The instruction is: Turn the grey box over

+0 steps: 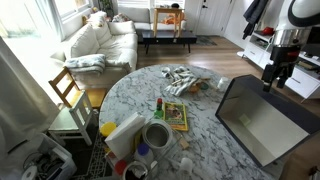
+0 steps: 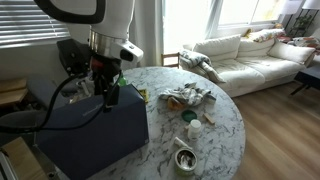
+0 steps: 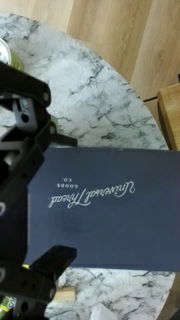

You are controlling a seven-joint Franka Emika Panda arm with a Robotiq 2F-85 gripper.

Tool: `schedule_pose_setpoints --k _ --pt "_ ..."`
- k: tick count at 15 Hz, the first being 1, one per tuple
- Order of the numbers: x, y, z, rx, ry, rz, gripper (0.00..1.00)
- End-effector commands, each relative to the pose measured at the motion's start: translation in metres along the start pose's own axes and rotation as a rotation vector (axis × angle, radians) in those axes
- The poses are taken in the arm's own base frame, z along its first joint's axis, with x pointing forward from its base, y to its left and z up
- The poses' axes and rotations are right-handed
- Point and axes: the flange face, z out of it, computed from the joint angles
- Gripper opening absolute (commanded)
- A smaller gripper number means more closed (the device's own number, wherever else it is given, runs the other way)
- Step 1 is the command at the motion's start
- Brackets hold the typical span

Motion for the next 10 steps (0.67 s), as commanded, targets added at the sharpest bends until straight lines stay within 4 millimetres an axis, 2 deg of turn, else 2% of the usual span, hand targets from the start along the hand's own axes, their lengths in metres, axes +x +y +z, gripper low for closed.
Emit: schedule_pose_setpoints --k 1,6,10 --pt "0.004 0.003 0.013 0.009 -0.017 0.013 1.00" --pt "0.007 0.004 0.020 0.021 -0.033 0.029 1.00" --pt "0.006 -0.007 0.018 0.071 -0.046 0.030 1.00"
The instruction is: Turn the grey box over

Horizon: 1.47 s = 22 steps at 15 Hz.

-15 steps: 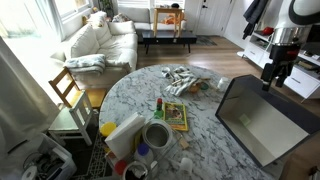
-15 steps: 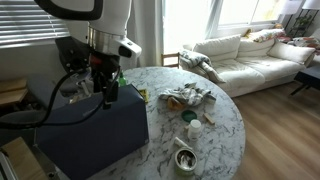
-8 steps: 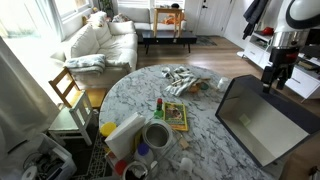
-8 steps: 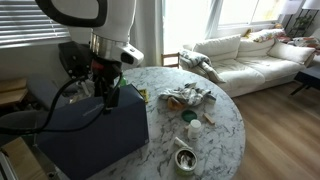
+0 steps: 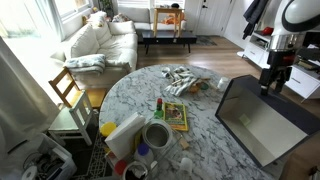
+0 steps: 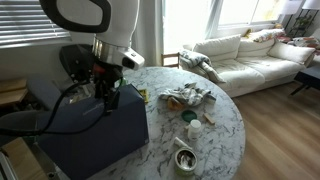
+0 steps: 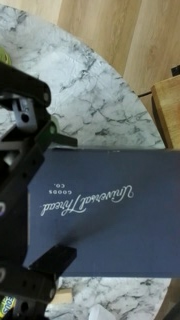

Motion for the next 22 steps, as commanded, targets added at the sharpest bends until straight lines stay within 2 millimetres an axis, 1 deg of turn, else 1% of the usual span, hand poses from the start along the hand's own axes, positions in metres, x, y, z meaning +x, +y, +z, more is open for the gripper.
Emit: schedule_pose_setpoints --k 1,6,9,14,17,20,22 --pt "-0.002 -0.011 0.003 0.066 -0.018 0.008 1.00" --pt "-0.004 -0.031 0.003 0.100 -0.036 0.007 1.00" --pt "-0.007 -0.049 0.001 0.108 -0.047 0.007 1.00" --pt "-0.014 -0.099 -0.007 0.093 -0.044 -0.012 1.00" --pt "-0.017 -0.131 -0.010 0.059 -0.020 0.017 1.00" --pt "-0.019 -0.155 -0.008 0.043 -0.021 0.045 1.00" --pt "-0.019 -0.167 -0.004 0.024 -0.015 0.054 1.00"
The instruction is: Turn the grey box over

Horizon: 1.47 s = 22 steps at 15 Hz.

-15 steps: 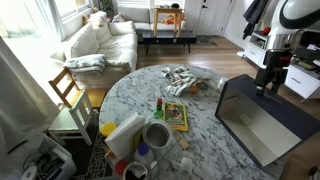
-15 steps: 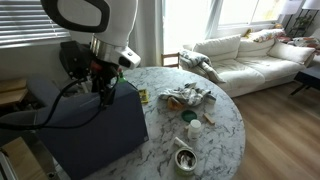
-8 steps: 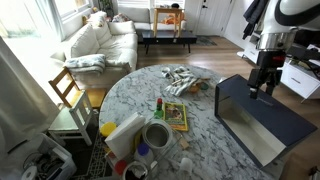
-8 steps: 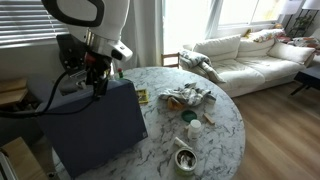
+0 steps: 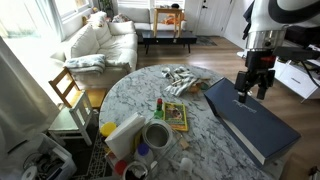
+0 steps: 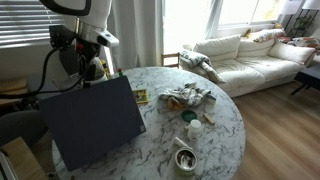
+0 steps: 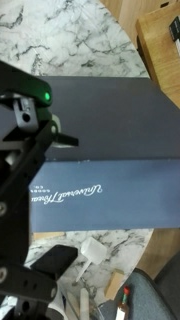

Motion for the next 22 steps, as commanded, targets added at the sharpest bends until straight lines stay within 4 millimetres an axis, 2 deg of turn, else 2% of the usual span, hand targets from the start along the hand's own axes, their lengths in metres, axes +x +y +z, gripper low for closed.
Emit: schedule_pose_setpoints --k 1,7,12,16,22 --pt "-0.003 -0.019 0.006 -0.002 0.008 0.034 1.00" --pt "-0.002 -0.033 0.014 -0.030 0.020 0.077 1.00" --pt "0.001 -0.025 -0.001 -0.037 0.075 0.204 1.00" --pt "-0.002 -0.015 -0.033 -0.023 0.161 0.265 1.00" --pt "-0.027 0.004 -0.110 0.065 0.397 0.248 1.00"
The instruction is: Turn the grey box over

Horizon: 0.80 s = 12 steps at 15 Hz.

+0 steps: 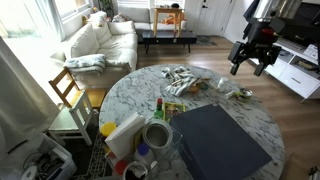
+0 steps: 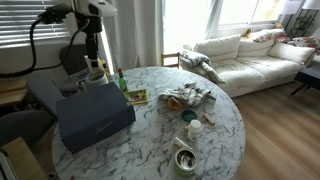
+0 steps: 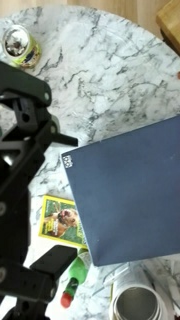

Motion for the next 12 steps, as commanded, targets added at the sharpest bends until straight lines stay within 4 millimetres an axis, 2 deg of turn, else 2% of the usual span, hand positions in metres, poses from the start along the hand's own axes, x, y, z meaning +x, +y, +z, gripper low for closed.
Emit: schedule_pose_setpoints --k 1,5,6,8,12 --pt "-0.005 0.019 -0.045 0.057 0.156 0.012 1.00" --pt "-0.010 0.042 -0.087 0.102 0.279 0.054 1.00" --pt "-0.005 0.028 -0.077 0.100 0.231 0.039 1.00" --pt "-0.008 0.038 -0.089 0.108 0.260 0.051 1.00" --pt "-0.010 0.039 -0.091 0.109 0.265 0.053 1.00"
